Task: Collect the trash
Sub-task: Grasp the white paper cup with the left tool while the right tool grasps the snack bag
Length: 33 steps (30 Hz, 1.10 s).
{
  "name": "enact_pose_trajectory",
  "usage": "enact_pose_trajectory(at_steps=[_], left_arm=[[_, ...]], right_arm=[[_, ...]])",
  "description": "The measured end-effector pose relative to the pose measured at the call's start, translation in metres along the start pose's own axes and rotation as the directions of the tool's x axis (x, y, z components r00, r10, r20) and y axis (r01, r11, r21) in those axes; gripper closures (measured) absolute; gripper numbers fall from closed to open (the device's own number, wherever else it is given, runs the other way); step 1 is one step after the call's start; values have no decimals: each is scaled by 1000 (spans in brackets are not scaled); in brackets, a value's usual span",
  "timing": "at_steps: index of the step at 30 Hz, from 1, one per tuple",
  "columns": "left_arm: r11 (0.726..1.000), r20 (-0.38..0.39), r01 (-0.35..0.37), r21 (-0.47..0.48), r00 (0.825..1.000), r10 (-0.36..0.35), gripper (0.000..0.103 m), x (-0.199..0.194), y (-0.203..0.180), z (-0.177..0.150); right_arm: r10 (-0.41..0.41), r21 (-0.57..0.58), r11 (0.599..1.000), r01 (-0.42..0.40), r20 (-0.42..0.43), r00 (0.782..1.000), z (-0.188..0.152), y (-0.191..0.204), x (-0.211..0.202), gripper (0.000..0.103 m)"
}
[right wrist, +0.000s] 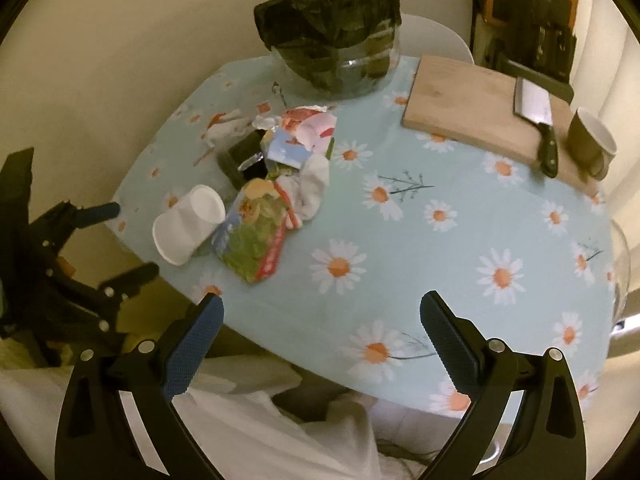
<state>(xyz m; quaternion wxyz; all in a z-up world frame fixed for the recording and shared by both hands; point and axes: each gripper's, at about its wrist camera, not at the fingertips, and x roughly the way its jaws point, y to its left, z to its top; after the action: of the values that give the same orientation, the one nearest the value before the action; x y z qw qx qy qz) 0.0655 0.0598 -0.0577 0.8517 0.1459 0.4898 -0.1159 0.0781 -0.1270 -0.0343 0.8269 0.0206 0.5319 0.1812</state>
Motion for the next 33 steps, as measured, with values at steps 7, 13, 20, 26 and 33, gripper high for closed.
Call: enact_pose_trajectory(at_steps=[7,13,20,26,33], left_arm=[[988,-45,132,80,991,-129,6,32,21,11],[962,-87,220,160,974,-208,6,60,33,12],[929,-154,287,234,954,-256,6,94,43,8],[900,-200,324,291,941,-274,6,117,46,5],[880,-259,360,311,922,-286,6,140,48,3]], right_arm=[[-33,54,998,33,-8,999,18,18,23,9],[-39,120,992,41,-19,999,26,26,42,13],[-12,195,981,22,-53,999,29,31,69,27],[10,244,970,3,-49,999,30,34,85,30],[62,330,943,-46,-36,997,26,25,106,39]])
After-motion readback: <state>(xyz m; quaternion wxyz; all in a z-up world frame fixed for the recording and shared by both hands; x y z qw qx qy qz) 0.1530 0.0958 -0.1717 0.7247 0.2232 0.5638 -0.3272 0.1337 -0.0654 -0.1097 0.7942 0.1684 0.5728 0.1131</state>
